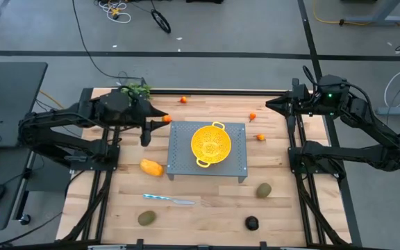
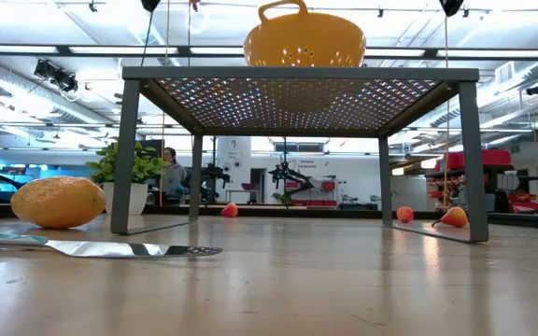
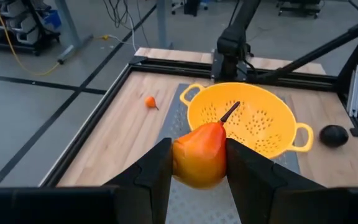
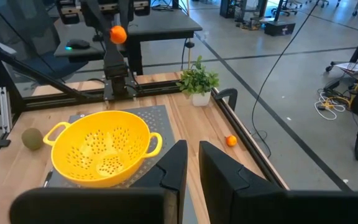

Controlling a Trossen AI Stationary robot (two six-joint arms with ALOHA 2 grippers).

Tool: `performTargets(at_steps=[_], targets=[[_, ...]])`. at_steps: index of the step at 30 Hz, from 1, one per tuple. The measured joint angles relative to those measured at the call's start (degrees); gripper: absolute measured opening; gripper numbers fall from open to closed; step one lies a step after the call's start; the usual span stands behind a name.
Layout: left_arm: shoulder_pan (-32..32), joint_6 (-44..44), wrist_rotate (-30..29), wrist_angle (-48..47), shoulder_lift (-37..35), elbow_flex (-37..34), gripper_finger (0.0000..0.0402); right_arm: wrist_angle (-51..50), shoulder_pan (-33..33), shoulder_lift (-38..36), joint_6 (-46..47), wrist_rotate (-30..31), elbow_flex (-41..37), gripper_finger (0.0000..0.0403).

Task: Pick & Place Fruit
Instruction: Put the pear into the strainer bowl on the shelf

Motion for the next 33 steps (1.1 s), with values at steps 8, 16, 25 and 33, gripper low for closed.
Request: performTargets(at_steps=[8, 16, 25, 33], targets=[[0.0, 0.01, 0.02, 4.34, 1.78, -0.03, 0.0142, -0.01, 0.02, 0.01, 0.0, 0.0, 0.01, 0.0047], [-0.75, 2.25, 0.11, 12.26, 5.87, 0.11, 0.0142, -0.01, 0.0, 0.01, 0.01, 0.07, 0.01, 0.0047], [-1.01, 2.94, 1.28, 12.84, 7.56, -0.01, 0.0142, -0.01, 0.0, 0.01, 0.02, 0.08, 0.01, 0.0047], [-1.01, 3.44, 1.31, 14.6, 7.61, -0.1, 0.0142, -0.01, 0.01, 0.01, -0.12, 0.13, 0.01, 0.0047]])
